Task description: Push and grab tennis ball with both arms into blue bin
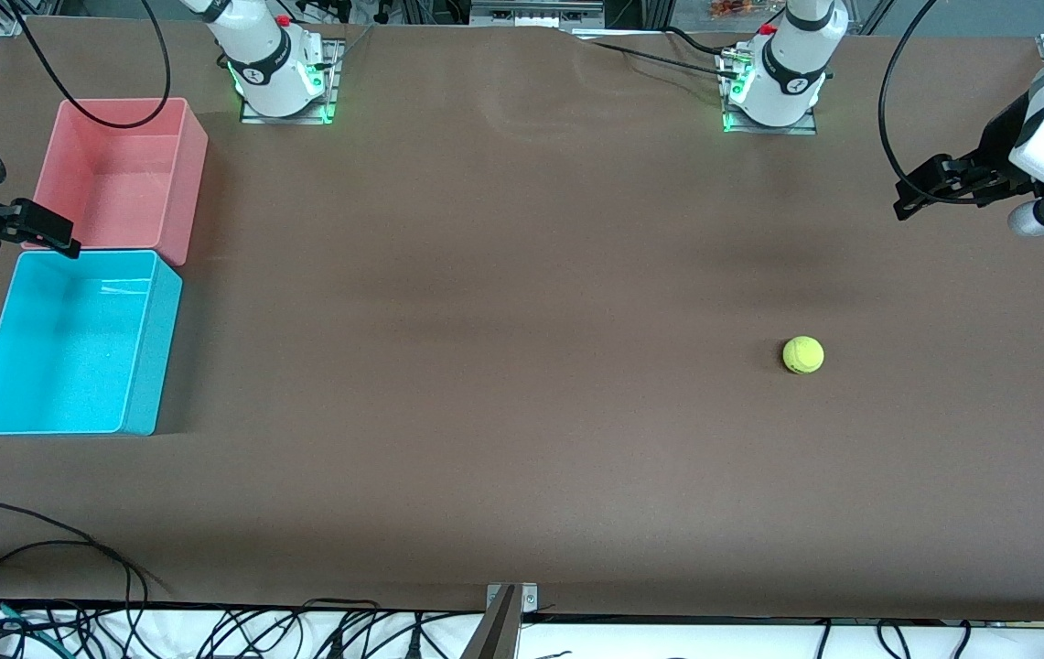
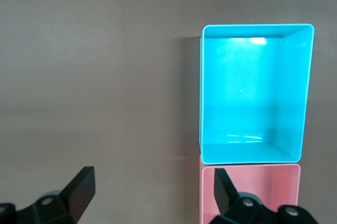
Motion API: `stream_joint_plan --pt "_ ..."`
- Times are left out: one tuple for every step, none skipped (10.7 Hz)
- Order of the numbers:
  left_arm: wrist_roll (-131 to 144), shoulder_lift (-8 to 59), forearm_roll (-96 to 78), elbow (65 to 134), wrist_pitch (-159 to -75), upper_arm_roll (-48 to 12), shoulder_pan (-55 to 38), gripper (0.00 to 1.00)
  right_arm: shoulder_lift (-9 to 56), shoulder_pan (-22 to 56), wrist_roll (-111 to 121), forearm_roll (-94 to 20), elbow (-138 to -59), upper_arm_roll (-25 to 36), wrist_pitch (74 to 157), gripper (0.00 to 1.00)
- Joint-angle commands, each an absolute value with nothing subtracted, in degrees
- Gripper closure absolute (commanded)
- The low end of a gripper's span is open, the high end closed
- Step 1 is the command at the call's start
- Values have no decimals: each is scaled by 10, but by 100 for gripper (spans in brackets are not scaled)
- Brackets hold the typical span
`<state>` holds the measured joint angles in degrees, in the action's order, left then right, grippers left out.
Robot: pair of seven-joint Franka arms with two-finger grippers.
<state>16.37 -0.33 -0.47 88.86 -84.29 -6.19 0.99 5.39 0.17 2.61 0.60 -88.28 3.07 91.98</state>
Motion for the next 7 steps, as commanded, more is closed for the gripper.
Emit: stream_joint_plan --pt "163 -7 -11 883 -838 -64 11 0 62 -3 34 -5 -865 32 911 0" --pt "163 -7 -11 882 -838 -66 11 0 62 -3 34 -6 -865 32 911 0" --pt "163 -7 -11 878 -838 -66 11 0 62 -3 34 -5 -865 32 911 0" --pt "163 -6 -11 877 -838 -66 11 0 62 -3 34 -6 -865 32 912 0" --pt "162 -6 -11 875 -838 -65 11 0 62 -3 35 -6 -865 32 911 0" --pt "161 -4 -11 869 -838 -64 11 0 62 -3 36 -6 -865 32 911 0" --pt "163 2 -11 868 -838 -64 11 0 62 -3 36 -6 -865 32 911 0"
